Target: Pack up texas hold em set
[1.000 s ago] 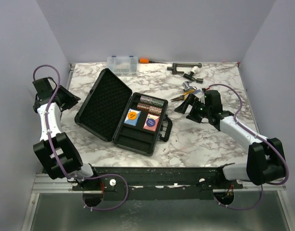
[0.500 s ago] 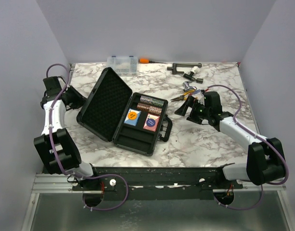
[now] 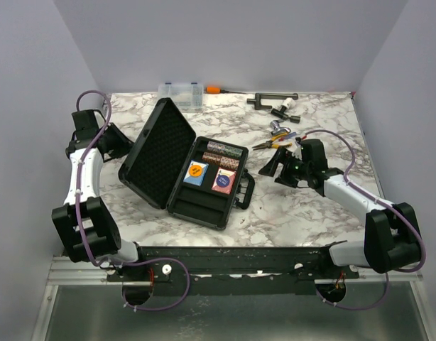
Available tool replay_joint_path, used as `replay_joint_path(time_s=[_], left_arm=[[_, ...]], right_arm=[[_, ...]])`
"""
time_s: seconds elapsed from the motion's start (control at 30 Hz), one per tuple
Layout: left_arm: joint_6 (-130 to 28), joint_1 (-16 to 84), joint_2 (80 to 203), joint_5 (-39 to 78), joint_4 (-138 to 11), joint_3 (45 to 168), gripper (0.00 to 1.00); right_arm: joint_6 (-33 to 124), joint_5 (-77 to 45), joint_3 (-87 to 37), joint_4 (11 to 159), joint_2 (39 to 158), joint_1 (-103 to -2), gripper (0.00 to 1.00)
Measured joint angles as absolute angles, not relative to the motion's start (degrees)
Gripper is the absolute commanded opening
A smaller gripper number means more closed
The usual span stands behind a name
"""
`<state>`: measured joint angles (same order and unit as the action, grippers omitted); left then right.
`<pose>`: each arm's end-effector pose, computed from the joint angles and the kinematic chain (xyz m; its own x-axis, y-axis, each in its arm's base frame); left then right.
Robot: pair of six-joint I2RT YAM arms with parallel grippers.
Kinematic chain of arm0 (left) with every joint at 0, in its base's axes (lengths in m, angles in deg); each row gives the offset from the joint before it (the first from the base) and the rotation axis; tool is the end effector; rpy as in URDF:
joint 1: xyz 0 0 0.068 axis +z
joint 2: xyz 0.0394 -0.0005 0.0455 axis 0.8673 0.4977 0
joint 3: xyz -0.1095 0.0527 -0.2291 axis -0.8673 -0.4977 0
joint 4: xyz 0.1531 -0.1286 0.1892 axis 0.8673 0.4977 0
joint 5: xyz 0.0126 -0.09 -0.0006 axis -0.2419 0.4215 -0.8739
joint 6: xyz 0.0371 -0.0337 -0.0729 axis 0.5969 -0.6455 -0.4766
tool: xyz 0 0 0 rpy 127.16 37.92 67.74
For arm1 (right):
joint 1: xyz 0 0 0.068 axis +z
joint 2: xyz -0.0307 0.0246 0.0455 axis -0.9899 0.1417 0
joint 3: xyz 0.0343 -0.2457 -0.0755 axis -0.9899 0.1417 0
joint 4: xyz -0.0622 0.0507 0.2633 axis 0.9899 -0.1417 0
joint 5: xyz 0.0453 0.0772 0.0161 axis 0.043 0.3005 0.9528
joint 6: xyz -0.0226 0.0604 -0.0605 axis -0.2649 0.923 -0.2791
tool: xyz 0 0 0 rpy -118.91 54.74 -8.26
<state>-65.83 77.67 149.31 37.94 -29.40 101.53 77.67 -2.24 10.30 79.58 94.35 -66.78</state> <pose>0.3473 0.0727 0.2434 -0.6380 -0.6185 -0.4587 -0.2950 0.7466 -0.5963 0.2973 0.1091 0.1502 -0.8215 0.3847 -0.4209 0.0238 0.7606 0.6488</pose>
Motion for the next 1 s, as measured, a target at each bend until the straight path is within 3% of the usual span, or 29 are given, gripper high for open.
replay_joint_path(time_s=[0.07, 0.5, 0.7, 0.87, 1.0], left_arm=[[-65.70, 77.19, 149.03, 37.54, -29.40, 101.53, 0.18], [-65.09, 73.38, 147.23, 35.67, -28.51, 101.44, 0.18], [-64.89, 72.14, 146.53, 35.27, -28.31, 101.22, 0.18], [-64.74, 71.13, 145.86, 35.14, -28.18, 101.20, 0.18], [-64.47, 70.32, 145.40, 35.08, -28.11, 101.20, 0.18]], right_arm=[[77.56, -1.41, 10.30, 79.66, 94.40, -66.78, 0.79], [79.29, 7.29, 8.44, 84.67, 94.57, -62.61, 0.75], [80.95, 7.23, -1.38, 86.13, 97.35, -56.77, 0.72], [82.11, 5.20, -11.87, 86.64, 103.16, -50.17, 0.59], [82.54, 3.18, -20.11, 86.35, 109.96, -45.21, 0.55]])
